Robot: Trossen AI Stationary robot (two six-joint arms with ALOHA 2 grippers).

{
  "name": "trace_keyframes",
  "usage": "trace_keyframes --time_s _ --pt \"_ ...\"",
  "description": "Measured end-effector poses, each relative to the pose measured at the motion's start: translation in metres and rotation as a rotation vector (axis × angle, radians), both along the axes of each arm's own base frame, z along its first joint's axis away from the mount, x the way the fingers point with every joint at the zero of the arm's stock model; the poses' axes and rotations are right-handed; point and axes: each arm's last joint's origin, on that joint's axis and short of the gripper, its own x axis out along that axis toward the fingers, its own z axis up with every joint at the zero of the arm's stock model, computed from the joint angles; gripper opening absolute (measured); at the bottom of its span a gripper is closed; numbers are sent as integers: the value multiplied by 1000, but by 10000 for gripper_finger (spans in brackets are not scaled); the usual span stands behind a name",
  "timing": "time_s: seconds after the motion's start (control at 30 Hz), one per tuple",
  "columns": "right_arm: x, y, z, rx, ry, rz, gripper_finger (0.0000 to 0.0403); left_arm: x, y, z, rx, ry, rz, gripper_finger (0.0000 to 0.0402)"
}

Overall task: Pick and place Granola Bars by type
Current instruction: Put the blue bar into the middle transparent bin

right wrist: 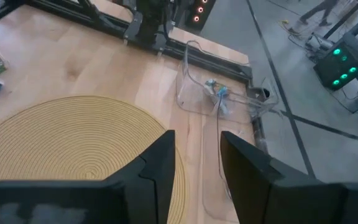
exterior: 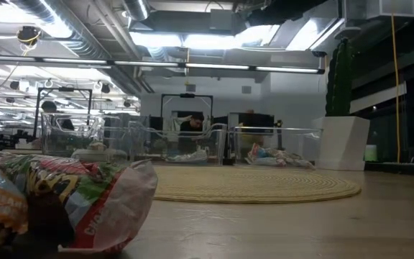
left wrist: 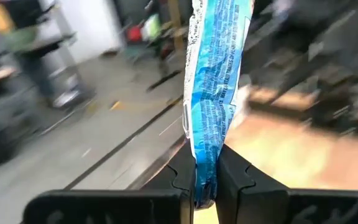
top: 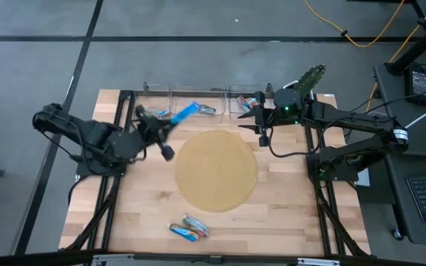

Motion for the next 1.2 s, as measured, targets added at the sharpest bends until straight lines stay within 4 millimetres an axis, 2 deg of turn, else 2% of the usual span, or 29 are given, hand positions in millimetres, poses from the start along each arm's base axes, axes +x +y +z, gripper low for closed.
trace_keyframes --time_s 0.23,0.43,0.6,0.83,1.07,1.2 --pt "0 0 1 -2 -8 -1 131 -49 39 -12 -52 168 165 19" --pt "0 -2 1 -22 -5 -51 131 -67 60 -11 -25 343 115 20" --pt "0 -3 1 -37 -5 -82 131 -65 75 -12 -3 458 68 20" --pt "0 -3 1 -36 -5 -82 131 -54 101 -25 -31 481 35 20" --pt "2 -3 7 -49 -73 -84 131 -44 136 -37 -80 447 56 20" --pt "5 -4 14 -57 -150 -88 131 -37 159 -46 -122 483 78 20"
